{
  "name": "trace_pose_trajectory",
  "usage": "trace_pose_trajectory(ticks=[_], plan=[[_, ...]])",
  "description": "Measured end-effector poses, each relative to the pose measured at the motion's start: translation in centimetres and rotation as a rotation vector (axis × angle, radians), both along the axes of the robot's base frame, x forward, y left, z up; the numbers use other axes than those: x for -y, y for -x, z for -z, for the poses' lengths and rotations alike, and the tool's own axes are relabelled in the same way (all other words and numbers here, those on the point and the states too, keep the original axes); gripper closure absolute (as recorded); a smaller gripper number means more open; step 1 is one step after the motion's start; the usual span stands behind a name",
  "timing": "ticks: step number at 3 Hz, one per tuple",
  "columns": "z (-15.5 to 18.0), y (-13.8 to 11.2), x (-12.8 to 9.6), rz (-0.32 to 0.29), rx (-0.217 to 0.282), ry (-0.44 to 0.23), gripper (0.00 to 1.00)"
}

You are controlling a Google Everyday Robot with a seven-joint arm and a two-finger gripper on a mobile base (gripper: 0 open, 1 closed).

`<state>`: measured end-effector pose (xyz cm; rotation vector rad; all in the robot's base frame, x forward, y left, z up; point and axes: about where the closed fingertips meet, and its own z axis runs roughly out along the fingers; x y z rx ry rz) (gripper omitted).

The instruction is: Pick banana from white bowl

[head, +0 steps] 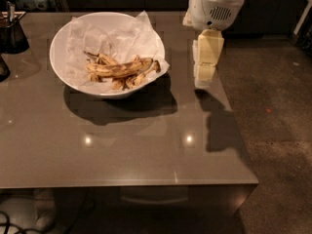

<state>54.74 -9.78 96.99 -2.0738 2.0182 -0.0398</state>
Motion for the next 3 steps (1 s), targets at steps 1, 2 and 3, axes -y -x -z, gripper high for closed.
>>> trace_pose_trajectory(ticks=[1,2,3], plan=[[0.0,-4.1,-4.0,-0.083,0.015,0.009,0.00],[-0.5,-5.1,-5.3,-0.092,0.053,-0.016,0.00],[-0.3,-6.0,-6.5,-0.092,0.068,-0.018,0.00]])
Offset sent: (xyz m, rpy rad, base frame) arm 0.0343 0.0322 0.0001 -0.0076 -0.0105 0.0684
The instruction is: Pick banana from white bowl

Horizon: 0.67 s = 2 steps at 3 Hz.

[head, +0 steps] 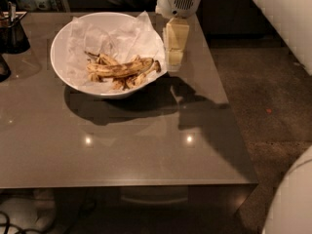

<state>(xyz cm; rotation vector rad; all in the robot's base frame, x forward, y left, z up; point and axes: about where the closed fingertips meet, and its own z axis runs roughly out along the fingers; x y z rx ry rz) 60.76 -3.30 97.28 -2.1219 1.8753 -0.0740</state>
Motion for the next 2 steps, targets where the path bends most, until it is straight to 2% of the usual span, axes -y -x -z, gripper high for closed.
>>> trace_pose_trajectory(ticks=[2], plan=[[1.5,-2.9,-3.5,0.017,-0.055,-0.025,0.00]])
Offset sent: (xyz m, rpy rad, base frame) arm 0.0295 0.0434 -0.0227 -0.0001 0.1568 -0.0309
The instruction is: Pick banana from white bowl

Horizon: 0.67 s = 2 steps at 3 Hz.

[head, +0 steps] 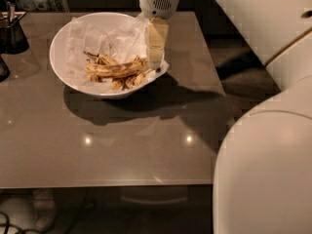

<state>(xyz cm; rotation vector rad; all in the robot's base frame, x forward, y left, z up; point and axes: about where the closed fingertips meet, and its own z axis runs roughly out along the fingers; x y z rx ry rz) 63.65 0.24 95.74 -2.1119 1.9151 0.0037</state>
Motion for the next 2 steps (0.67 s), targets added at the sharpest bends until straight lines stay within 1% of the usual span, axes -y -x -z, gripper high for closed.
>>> trace_pose_trajectory(ticks=[1,2], plan=[[0.6,-1.0,-1.4,0.027,-0.019,-0.035,0.00],[1.2,-1.7,-2.5,0.071,-0.040,-0.077,0.00]])
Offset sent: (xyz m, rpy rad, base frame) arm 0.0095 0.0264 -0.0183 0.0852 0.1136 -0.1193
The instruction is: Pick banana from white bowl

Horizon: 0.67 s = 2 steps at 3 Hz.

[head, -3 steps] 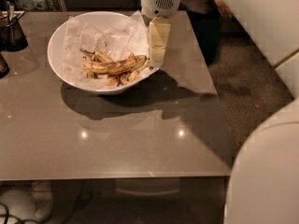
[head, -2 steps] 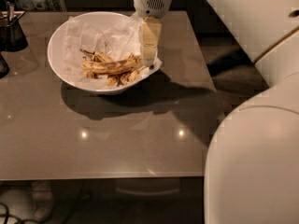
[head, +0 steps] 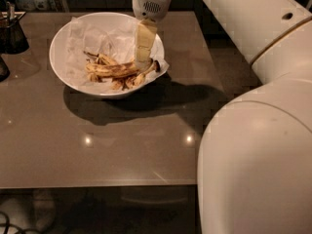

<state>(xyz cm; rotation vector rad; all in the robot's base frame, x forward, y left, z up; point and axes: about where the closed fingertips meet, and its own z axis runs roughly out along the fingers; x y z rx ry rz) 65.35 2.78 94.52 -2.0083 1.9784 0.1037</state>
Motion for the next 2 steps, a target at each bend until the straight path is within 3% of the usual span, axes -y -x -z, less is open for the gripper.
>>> trace_pose_trajectory(ticks=[2], plan=[[1.21,0.55,-1.28,0.081,-0.020,-0.002,0.00]])
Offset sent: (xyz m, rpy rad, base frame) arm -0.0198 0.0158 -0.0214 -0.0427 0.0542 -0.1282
